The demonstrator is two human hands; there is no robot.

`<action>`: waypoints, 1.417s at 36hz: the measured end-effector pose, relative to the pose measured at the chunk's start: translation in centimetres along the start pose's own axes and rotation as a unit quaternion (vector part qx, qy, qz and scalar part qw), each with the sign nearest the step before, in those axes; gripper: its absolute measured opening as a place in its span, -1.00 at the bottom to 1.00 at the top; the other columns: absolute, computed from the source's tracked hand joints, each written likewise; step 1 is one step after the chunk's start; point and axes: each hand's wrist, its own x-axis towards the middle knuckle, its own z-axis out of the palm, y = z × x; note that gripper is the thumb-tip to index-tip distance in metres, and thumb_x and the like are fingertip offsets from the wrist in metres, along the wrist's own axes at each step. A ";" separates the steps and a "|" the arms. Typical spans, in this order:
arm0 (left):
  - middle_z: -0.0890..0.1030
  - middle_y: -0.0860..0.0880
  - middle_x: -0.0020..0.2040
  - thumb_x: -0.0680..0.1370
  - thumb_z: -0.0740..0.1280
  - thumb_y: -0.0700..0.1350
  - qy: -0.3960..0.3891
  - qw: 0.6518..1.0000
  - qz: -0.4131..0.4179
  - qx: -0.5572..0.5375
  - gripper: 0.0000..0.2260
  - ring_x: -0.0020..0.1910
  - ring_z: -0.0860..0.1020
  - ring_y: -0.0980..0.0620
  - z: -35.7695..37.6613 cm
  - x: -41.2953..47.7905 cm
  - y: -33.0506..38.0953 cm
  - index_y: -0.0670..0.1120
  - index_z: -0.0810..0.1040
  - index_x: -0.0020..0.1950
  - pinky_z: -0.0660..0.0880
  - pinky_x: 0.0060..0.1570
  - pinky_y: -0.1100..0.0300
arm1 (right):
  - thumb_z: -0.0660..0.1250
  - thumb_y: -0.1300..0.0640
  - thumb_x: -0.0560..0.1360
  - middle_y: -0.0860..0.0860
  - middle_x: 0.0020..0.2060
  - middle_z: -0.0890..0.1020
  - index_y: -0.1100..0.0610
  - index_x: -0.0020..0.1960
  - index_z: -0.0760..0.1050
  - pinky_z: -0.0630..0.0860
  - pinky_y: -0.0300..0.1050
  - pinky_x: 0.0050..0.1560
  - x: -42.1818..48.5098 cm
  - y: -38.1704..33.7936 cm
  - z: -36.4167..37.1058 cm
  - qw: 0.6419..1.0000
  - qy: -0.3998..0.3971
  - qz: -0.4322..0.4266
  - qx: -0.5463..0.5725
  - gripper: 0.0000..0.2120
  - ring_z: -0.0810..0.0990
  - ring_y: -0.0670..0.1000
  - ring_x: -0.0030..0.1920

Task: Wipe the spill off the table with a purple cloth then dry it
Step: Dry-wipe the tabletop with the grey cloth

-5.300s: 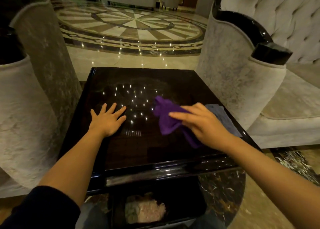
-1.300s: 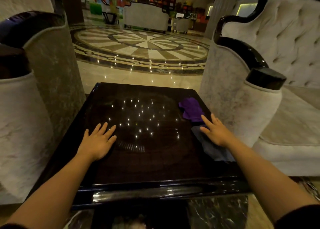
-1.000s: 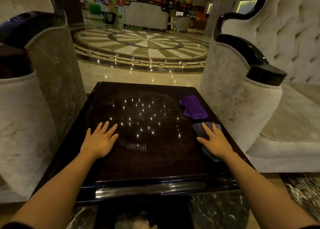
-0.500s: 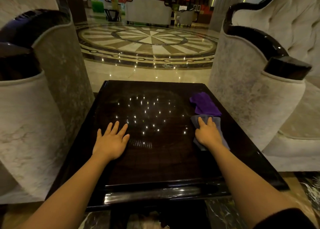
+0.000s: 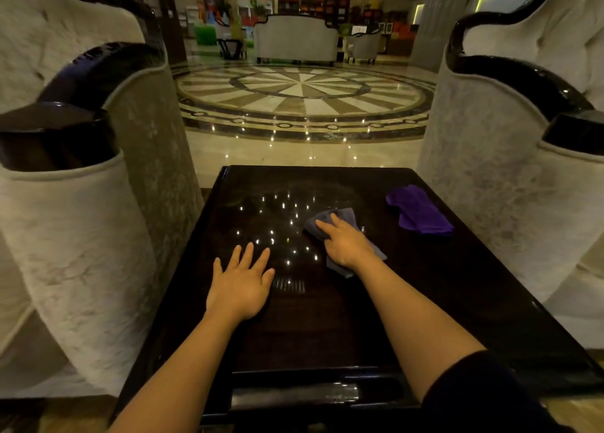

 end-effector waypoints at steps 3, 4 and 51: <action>-0.12 -0.03 0.54 0.60 -0.15 0.12 -0.001 1.000 -0.003 -0.004 -0.53 0.51 -0.19 -0.05 -0.2 -0.1 0.1 0.09 -0.10 0.50 -0.17 0.44 -0.13 | 0.10 0.22 0.54 0.01 0.51 0.06 -0.09 0.43 0.17 0.17 -0.03 0.39 -0.4 -0.7 0.4 0.999 -0.009 -0.045 0.004 -0.51 0.08 0.11 0.48; -0.12 -0.03 0.54 0.60 -0.14 0.12 0.000 1.000 -0.003 -0.004 -0.54 0.51 -0.18 -0.05 -0.2 -0.1 0.1 0.09 -0.10 0.50 -0.17 0.44 -0.14 | 0.10 0.22 0.54 0.00 0.51 0.09 -0.09 0.41 0.20 0.18 -0.03 0.39 -0.8 -0.8 0.4 0.998 -0.010 -0.062 0.008 -0.52 0.11 0.10 0.47; -0.08 -0.03 0.55 0.59 -0.12 0.15 -0.006 1.000 -0.013 -0.005 -0.53 0.51 -0.13 -0.04 -0.4 0.3 -0.2 0.11 -0.06 0.49 -0.15 0.43 -0.16 | 0.28 0.33 0.47 0.22 0.39 0.34 0.20 0.35 0.32 0.12 -0.17 0.38 -12.5 10.4 -8.4 0.984 0.154 -0.082 0.042 -0.54 0.29 0.13 0.41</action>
